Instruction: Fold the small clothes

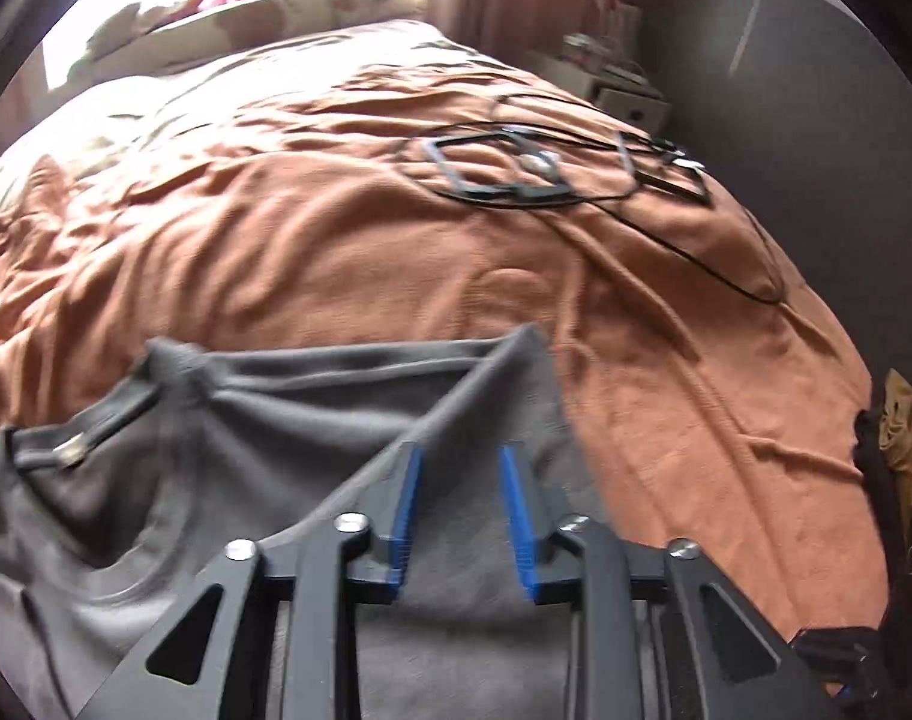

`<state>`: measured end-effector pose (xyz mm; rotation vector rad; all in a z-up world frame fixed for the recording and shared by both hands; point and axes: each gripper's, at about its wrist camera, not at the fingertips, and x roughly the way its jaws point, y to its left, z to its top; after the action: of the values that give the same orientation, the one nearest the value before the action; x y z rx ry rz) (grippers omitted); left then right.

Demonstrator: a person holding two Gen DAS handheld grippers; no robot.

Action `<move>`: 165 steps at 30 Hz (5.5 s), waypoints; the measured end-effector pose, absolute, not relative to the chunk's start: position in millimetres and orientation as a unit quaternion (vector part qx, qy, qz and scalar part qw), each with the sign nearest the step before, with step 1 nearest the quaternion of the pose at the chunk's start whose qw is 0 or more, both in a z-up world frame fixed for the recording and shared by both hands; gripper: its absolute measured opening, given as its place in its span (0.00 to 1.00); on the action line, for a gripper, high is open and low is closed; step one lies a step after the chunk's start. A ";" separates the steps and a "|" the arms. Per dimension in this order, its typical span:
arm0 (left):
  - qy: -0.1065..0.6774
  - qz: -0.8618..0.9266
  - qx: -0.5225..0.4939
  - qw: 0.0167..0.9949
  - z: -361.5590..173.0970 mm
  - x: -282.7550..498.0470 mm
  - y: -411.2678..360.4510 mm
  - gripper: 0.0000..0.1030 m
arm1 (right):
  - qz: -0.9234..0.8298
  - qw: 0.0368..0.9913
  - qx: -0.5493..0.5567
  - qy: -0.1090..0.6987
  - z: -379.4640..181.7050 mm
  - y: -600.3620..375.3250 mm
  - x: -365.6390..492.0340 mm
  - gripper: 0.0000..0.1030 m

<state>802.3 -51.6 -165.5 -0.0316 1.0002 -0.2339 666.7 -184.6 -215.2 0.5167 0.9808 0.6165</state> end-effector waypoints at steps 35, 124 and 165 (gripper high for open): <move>0.515 -0.095 -0.023 0.852 -167.7 780.4 -12.9 0.07 | 0.244 0.822 0.181 0.482 -216.7 -168.0 664.5 0.16; 0.354 0.125 -0.199 0.905 -98.3 87.3 224.5 0.92 | 0.239 0.893 0.113 0.364 -97.8 -294.8 215.2 1.00; 0.378 0.097 -0.524 0.757 -214.5 102.3 276.4 0.23 | 0.239 0.789 0.320 0.467 -217.0 -343.6 259.5 0.58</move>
<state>102.3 276.4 -214.5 -1.1419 0.8247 0.2120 259.5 -343.6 -217.0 0.6891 1.0068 0.5152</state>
